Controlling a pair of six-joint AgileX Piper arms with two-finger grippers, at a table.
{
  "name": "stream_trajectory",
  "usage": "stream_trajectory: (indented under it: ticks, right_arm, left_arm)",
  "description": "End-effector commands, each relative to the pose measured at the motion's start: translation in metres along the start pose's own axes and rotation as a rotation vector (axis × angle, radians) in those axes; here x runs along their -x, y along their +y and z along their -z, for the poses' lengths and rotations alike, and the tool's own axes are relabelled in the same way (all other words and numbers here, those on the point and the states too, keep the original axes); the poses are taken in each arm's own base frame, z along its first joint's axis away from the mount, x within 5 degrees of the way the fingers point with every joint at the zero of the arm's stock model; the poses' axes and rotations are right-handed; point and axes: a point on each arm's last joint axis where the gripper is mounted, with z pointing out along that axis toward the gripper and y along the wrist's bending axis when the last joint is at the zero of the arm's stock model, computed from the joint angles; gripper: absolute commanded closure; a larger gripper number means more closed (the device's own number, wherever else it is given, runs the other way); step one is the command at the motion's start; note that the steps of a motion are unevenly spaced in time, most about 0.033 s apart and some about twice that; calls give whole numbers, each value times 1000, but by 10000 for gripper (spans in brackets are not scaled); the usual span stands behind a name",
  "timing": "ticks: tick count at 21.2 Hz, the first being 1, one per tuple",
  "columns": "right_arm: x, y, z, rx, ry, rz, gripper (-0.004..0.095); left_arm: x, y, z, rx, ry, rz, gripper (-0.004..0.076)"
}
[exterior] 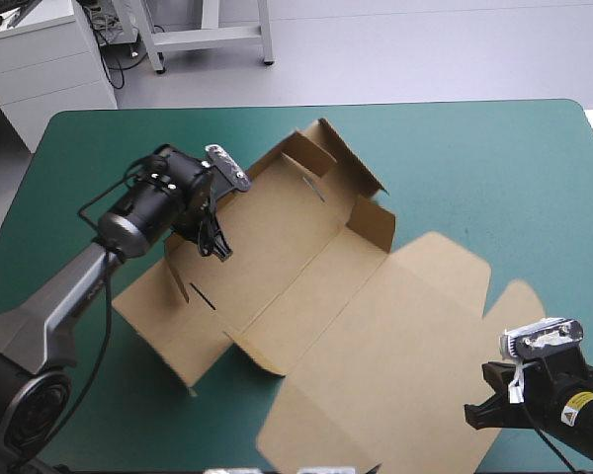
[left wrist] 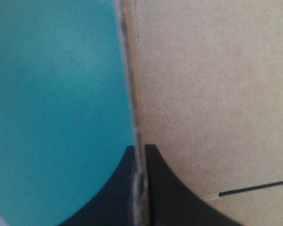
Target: Fold the box
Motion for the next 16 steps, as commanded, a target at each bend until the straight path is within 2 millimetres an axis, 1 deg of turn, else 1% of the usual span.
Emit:
stream_trajectory:
  ticks: [1, 2, 3, 4, 5, 6, 7, 8, 9, 12, 14, 16]
  right_arm:
    - [9, 1, 5, -1, -64, -6, 916]
    - [9, 1, 5, -1, -64, -6, 916]
    - [9, 1, 5, 0, -64, -7, 916]
    - [9, 1, 5, 4, -65, -9, 916]
    - [9, 1, 5, 6, -65, -10, 916]
    - [9, 1, 5, 6, -63, -10, 916]
    - [9, 1, 5, 6, -63, -10, 916]
    - [9, 1, 5, 7, -58, -10, 916]
    - [8, 1, 5, 10, -51, -12, 916]
    - [8, 2, 5, 13, -47, -14, 916]
    - [7, 2, 5, 14, -43, -14, 916]
    - [7, 2, 5, 14, -43, -14, 916]
  left_arm:
    - [6, 0, 19, 231, 56, -164, 756]
    - [14, -5, 18, 323, 68, -235, 756]
    - [18, -8, 18, 356, 71, -265, 756]
    - [25, -15, 22, 411, 32, -318, 756]
    - [29, -20, 23, 414, 4, -333, 756]
    - [38, -31, 28, 417, -78, -374, 756]
    - [43, -38, 30, 422, -116, -398, 756]
    - [48, -50, 36, 428, -167, -437, 756]
    - [52, -60, 41, 434, -195, -471, 756]
    - [58, -74, 53, 479, -269, -536, 756]
    - [61, -85, 71, 525, -368, -561, 756]
    - [60, -89, 87, 573, -462, -565, 756]
